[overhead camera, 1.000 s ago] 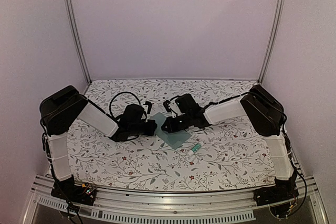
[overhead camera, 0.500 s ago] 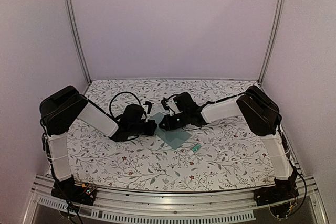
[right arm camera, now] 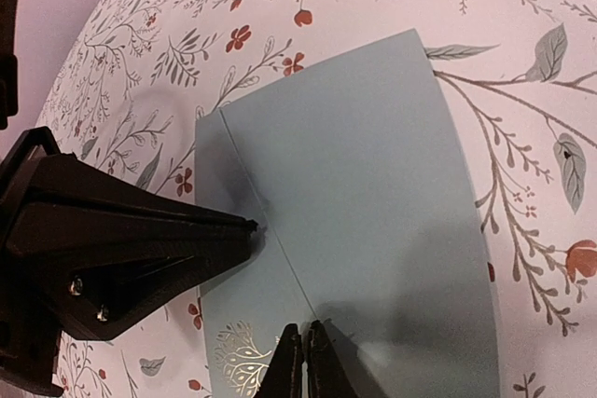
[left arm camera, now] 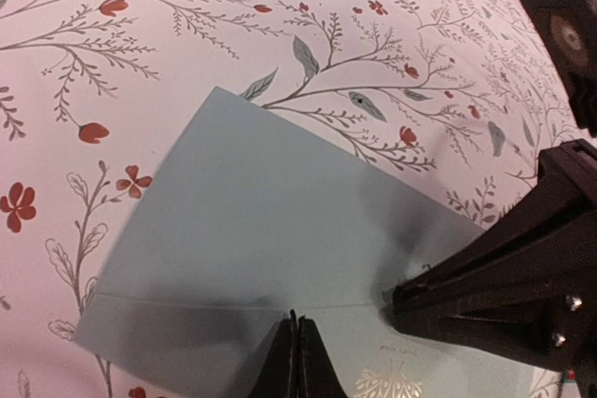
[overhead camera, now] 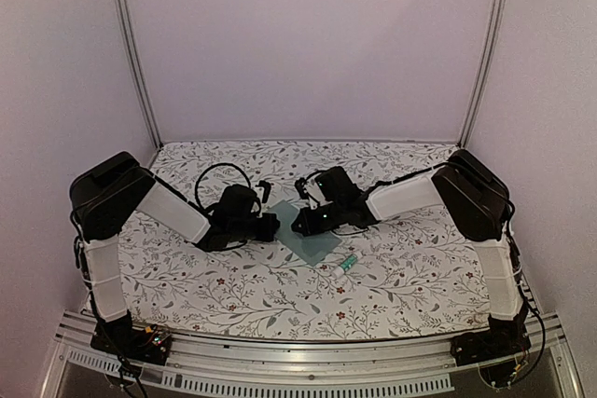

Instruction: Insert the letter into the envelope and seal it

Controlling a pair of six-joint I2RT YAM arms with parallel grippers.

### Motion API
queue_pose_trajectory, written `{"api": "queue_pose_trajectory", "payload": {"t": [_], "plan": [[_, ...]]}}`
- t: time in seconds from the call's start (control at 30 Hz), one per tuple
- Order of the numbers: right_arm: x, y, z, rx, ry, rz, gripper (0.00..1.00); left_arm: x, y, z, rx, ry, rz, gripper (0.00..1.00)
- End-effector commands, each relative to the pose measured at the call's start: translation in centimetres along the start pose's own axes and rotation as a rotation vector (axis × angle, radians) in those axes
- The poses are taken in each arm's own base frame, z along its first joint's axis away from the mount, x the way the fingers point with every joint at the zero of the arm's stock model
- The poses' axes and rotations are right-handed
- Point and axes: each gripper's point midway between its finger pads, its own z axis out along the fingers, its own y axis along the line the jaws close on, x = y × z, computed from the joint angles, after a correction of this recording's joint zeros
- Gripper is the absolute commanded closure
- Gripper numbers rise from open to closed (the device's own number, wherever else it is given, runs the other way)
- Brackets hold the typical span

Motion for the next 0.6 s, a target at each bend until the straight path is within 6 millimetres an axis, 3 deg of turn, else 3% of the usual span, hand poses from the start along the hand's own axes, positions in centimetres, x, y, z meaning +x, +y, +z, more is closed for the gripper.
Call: {"api": "queue_pose_trajectory", "payload": {"t": [0.0, 0.2, 0.57], "plan": [[3.1, -2.6, -0.3, 0.088, 0.1, 0.033, 0.95, 2.3, 0.8, -0.2, -0.041, 0.088, 0.015, 1.0], [1.3, -0.4, -1.0, 0.015, 0.074, 0.008, 0.95, 0.5, 0.1, -0.3, -0.035, 0.071, 0.032, 1.0], [-4.8, 4.2, -4.1, -0.074, -0.016, -0.072, 0.94, -7.6, -2.1, -1.8, -0.011, -0.031, 0.073, 1.0]]}}
